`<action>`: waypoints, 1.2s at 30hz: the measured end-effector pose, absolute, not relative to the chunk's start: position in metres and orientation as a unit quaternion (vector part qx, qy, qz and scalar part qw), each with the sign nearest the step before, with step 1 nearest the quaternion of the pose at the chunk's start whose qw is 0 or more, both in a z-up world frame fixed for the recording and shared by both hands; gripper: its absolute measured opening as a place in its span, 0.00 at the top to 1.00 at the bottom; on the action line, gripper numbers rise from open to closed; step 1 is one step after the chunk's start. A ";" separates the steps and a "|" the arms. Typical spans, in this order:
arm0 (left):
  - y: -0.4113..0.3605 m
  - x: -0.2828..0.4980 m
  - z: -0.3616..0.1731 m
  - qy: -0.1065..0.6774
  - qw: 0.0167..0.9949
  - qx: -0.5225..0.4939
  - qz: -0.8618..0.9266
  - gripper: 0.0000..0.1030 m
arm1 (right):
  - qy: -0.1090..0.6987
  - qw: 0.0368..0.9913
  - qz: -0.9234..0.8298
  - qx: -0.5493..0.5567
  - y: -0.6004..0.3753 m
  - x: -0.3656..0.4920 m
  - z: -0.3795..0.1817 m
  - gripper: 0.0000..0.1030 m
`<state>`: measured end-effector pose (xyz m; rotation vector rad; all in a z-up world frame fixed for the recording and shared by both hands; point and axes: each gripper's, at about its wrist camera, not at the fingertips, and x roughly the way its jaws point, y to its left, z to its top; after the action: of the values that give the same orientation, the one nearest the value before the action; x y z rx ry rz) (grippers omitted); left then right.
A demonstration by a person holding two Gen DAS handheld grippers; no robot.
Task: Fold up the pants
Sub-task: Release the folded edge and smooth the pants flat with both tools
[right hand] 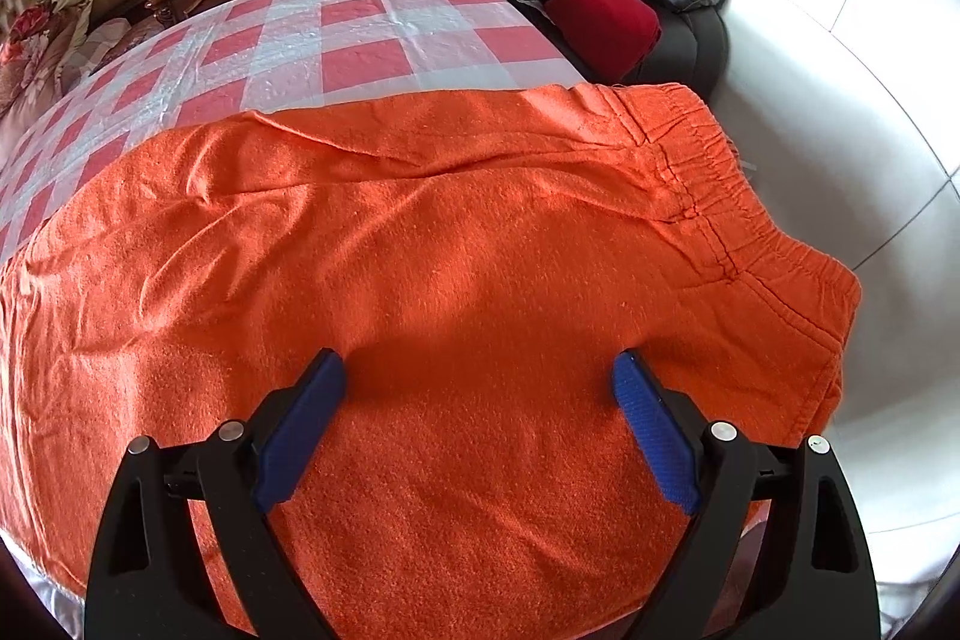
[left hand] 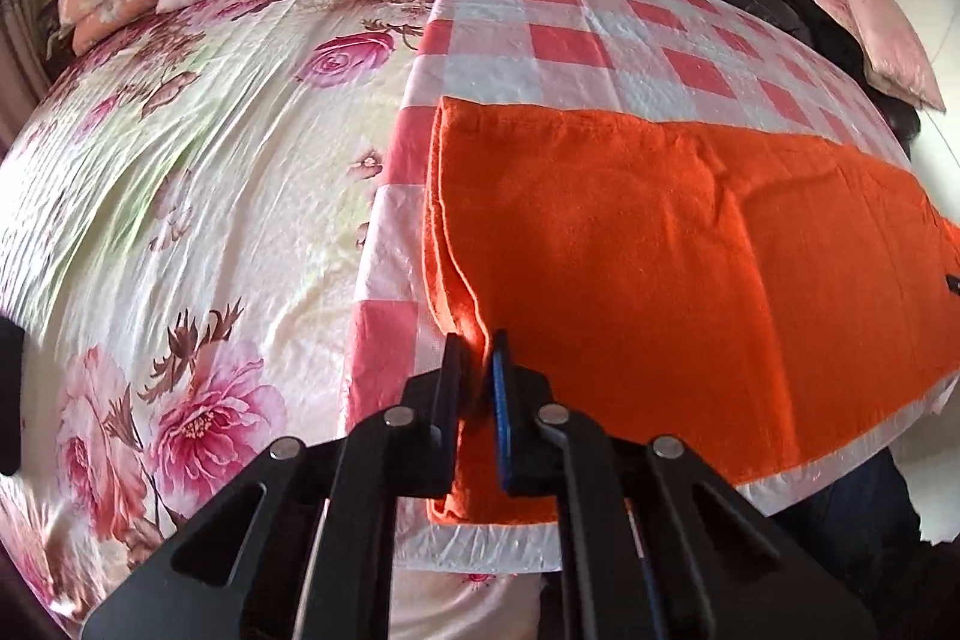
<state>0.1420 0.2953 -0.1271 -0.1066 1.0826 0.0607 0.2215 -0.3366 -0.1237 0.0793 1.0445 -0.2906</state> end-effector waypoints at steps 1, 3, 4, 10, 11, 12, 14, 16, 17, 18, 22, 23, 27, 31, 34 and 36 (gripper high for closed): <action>0.298 0.144 -0.127 0.516 0.855 -0.050 0.027 0.92 | 0.500 0.854 -0.144 0.036 -0.335 0.222 -0.123 0.16; 0.312 0.146 -0.129 0.512 0.856 -0.069 0.021 0.92 | 0.505 0.850 -0.148 0.027 -0.330 0.223 -0.122 0.15; 0.320 0.147 -0.129 0.508 0.858 -0.075 0.022 0.92 | 0.508 0.849 -0.146 0.019 -0.325 0.224 -0.121 0.15; 0.365 0.154 -0.128 0.490 0.866 -0.090 0.046 0.92 | 0.513 0.851 -0.112 0.025 -0.291 0.225 -0.122 0.15; 0.370 0.154 -0.129 0.489 0.866 -0.094 0.047 0.92 | 0.512 0.852 -0.106 0.025 -0.285 0.226 -0.122 0.15; 0.375 0.153 -0.130 0.488 0.867 -0.096 0.044 0.92 | 0.511 0.853 -0.104 0.022 -0.279 0.227 -0.122 0.15; 0.383 0.150 -0.133 0.484 0.868 -0.103 0.035 0.92 | 0.509 0.854 -0.107 0.007 -0.267 0.225 -0.121 0.15; 0.389 0.147 -0.137 0.477 0.871 -0.115 0.028 0.92 | 0.510 0.853 -0.112 -0.002 -0.261 0.224 -0.120 0.15; 0.391 0.146 -0.140 0.474 0.872 -0.118 0.024 0.92 | 0.512 0.851 -0.113 0.000 -0.259 0.224 -0.120 0.15; 0.393 0.145 -0.142 0.470 0.874 -0.122 0.019 0.92 | 0.514 0.850 -0.114 0.002 -0.258 0.223 -0.120 0.15; 0.400 0.136 -0.135 0.432 0.890 -0.140 0.040 0.76 | 0.511 0.852 -0.117 0.020 -0.261 0.222 -0.121 0.15; 0.406 0.132 -0.129 0.416 0.895 -0.149 0.066 0.58 | 0.512 0.851 -0.116 0.026 -0.262 0.222 -0.122 0.15; 0.385 0.125 -0.089 0.362 0.919 -0.101 0.123 0.47 | 0.509 0.844 -0.165 0.031 -0.271 0.221 -0.111 0.09; 0.321 0.149 -0.076 0.390 0.916 -0.049 0.082 0.36 | 0.472 0.859 -0.192 0.041 -0.283 0.221 -0.087 0.08; 0.271 0.170 -0.076 0.396 0.915 -0.070 0.016 0.21 | 0.476 0.857 -0.194 0.047 -0.292 0.238 -0.081 0.06; 0.235 0.185 -0.078 0.385 0.921 -0.054 0.014 0.12 | 0.493 0.847 -0.198 0.035 -0.296 0.255 -0.085 0.06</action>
<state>0.1848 0.2351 -0.0781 -0.1117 0.7918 0.0281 0.2553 -0.2957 -0.0850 0.0735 1.0387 -0.4174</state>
